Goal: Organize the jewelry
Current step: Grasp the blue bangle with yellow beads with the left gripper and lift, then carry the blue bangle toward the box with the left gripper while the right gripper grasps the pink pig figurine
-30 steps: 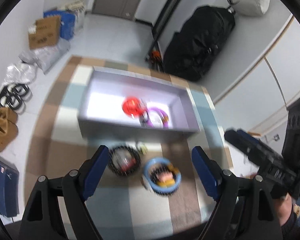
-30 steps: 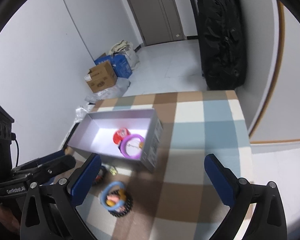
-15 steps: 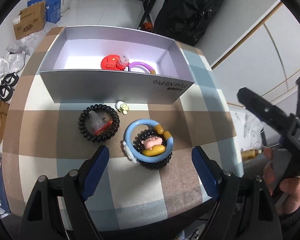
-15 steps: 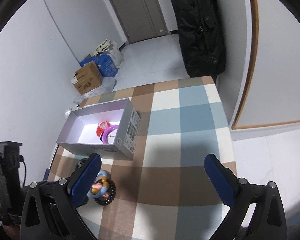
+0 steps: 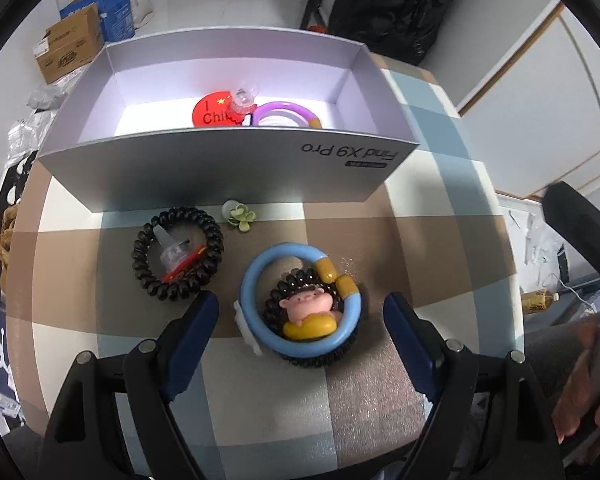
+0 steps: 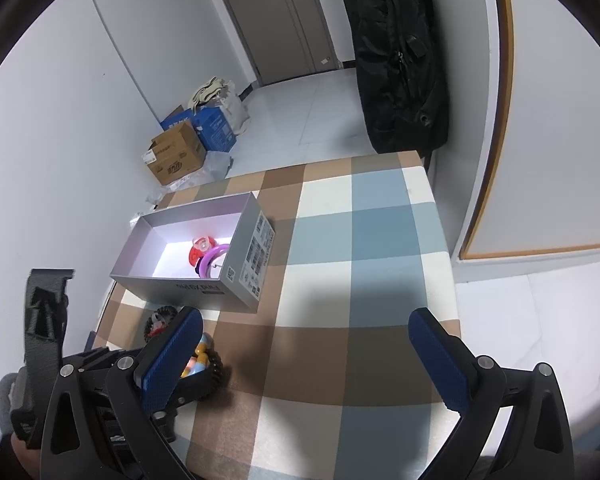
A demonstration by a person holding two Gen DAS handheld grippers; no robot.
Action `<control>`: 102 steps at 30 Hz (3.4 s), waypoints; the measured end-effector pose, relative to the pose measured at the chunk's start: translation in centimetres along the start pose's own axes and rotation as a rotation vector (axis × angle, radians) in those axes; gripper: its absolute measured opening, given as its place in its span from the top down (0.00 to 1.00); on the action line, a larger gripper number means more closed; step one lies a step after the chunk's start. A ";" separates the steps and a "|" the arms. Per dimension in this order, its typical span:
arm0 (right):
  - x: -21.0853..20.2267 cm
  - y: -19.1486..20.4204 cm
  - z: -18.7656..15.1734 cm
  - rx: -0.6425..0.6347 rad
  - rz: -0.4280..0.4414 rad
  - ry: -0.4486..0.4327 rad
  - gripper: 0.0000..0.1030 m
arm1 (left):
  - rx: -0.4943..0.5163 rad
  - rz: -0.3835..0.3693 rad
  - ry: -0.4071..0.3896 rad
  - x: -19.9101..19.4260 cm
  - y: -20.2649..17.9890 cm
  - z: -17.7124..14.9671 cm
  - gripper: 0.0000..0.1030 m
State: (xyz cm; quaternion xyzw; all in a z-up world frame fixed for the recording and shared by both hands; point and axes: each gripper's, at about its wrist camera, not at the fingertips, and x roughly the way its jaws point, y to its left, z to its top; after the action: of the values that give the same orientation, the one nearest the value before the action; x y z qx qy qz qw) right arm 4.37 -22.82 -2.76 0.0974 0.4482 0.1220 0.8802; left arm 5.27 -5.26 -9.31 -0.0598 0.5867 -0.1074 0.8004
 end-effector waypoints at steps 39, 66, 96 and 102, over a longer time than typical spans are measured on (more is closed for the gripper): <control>0.8 0.2 -0.5 -0.003 0.004 0.046 0.01 | -0.095 -0.254 -0.162 -6.3 2.7 0.5 0.45; 6.9 11.0 -5.0 -0.317 0.155 0.231 0.48 | -0.248 -0.293 -0.287 -9.5 8.9 0.7 0.45; 3.7 10.5 -2.5 -0.286 0.145 0.103 0.77 | -0.224 -0.275 -0.306 -9.8 8.7 1.3 0.45; 2.6 10.2 -0.8 -0.241 0.192 0.048 0.77 | -0.220 -0.267 -0.329 -9.8 8.4 2.0 0.45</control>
State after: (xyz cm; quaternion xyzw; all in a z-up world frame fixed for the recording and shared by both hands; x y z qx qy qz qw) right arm 3.91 -12.27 -2.28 0.0306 0.4397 0.2605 0.8590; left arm 5.20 5.24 -1.50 -0.2406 0.4433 -0.1365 0.8526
